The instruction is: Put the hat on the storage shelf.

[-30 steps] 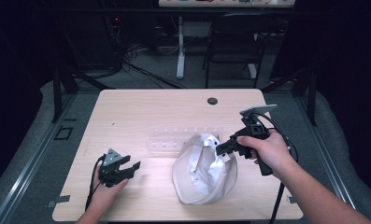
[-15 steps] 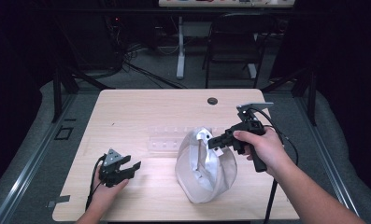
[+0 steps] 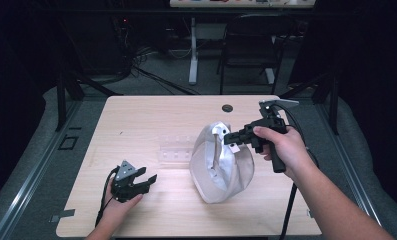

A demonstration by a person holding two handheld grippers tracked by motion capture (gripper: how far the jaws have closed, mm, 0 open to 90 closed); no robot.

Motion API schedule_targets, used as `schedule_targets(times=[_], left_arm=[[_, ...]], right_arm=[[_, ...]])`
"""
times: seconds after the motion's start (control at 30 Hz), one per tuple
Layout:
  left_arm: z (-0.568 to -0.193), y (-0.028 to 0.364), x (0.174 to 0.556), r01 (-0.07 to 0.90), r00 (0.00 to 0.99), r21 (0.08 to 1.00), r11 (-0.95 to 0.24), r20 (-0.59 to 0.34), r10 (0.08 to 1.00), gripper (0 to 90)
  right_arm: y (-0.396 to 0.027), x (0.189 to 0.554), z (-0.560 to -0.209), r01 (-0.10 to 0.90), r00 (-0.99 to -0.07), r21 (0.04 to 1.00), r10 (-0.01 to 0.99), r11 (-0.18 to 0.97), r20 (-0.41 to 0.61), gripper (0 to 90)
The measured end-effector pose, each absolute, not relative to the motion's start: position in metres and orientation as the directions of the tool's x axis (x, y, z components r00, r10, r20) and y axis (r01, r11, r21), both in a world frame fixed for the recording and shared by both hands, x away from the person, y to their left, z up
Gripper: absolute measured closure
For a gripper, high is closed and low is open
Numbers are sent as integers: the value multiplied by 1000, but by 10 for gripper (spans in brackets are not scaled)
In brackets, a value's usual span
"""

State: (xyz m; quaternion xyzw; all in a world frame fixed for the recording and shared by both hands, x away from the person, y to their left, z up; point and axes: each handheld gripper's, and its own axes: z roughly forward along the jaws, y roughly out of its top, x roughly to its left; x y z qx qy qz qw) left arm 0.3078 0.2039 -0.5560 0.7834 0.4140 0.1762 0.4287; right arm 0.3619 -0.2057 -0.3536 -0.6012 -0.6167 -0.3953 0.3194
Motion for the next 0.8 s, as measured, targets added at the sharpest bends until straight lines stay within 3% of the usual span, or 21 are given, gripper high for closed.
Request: schedule_targets(times=[0.43,0.8], left_arm=[[-536,182,300,445,637,852,-274,-86,766,429],[-510,143,291,353,711,876,-328,-23,702,375]], right_arm=[[-196,381,-339,989,-75,124,458,-77,886,821],[-193,396,-330,983,-74,141,449,-117,890,821]])
